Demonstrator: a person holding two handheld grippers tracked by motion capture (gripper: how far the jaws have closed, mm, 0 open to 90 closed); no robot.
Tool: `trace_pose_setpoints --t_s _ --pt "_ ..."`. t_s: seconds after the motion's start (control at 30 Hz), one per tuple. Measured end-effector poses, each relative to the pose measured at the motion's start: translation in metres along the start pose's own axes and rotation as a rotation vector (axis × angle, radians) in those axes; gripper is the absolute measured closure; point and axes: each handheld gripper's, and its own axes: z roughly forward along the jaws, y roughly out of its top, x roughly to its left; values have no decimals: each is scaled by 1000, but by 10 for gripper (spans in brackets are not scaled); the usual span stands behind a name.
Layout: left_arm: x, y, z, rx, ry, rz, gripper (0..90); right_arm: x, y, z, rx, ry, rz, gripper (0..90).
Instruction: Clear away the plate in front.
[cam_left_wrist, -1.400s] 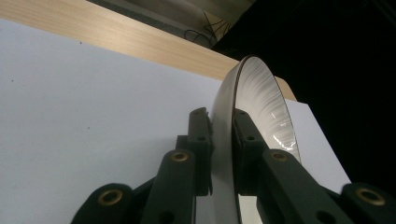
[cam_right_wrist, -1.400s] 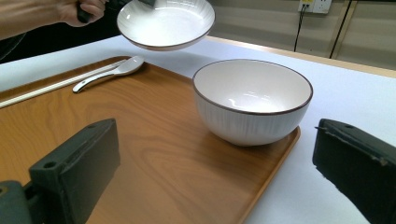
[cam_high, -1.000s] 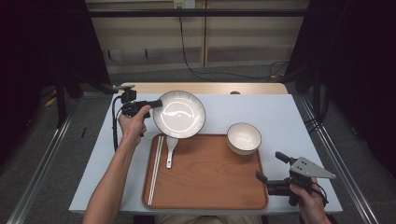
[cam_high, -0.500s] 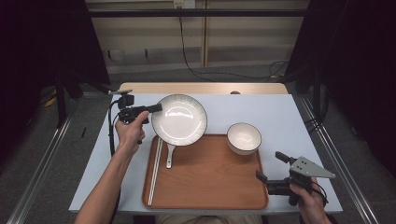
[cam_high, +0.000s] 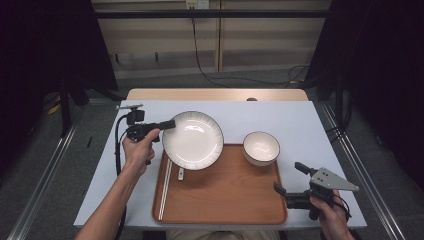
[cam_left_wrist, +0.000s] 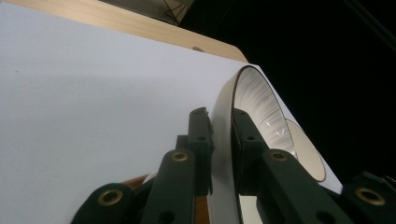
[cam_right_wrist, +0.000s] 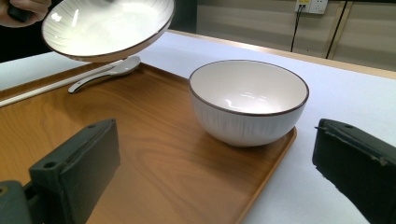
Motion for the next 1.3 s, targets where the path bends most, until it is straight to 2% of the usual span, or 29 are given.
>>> trace_pose_setpoints --t_s 0.13,0.17,0.33,0.43,0.53,0.6,0.7,0.73,0.83,0.9,1.13,1.17,1.3 --pt "-10 -5 -5 19 3 38 807 1 0 0 2 3 -2 4" --pt "-13 -5 -6 17 4 38 809 1 0 0 -1 0 -4 5" --pt "-23 -9 -12 19 -46 47 807 1 0 0 0 -4 2 5" --pt "-30 -15 -12 7 -50 86 809 1 0 0 -1 0 -4 5" --pt "-31 -22 -8 29 -72 101 807 1 0 0 -3 1 -6 5" --pt "-31 -25 -5 35 -100 82 804 1 0 0 -2 -2 -5 5" --pt "-31 -28 -2 53 -123 78 806 2 0 0 -5 3 -5 5" --pt "-32 -29 -1 62 -120 91 805 2 1 0 -4 -1 -6 5" --pt "-33 -31 2 76 -126 97 803 2 1 -1 -4 -1 -9 5" --pt "-35 -33 6 81 -128 85 803 3 1 -2 -16 -3 -5 4" --pt "-39 -45 23 147 -147 79 804 3 1 -2 -26 8 -17 4" --pt "-40 -46 26 156 -155 66 801 3 1 -2 -27 5 -18 4" --pt "-45 -52 38 195 -156 79 803 3 1 -2 -26 4 -21 5"
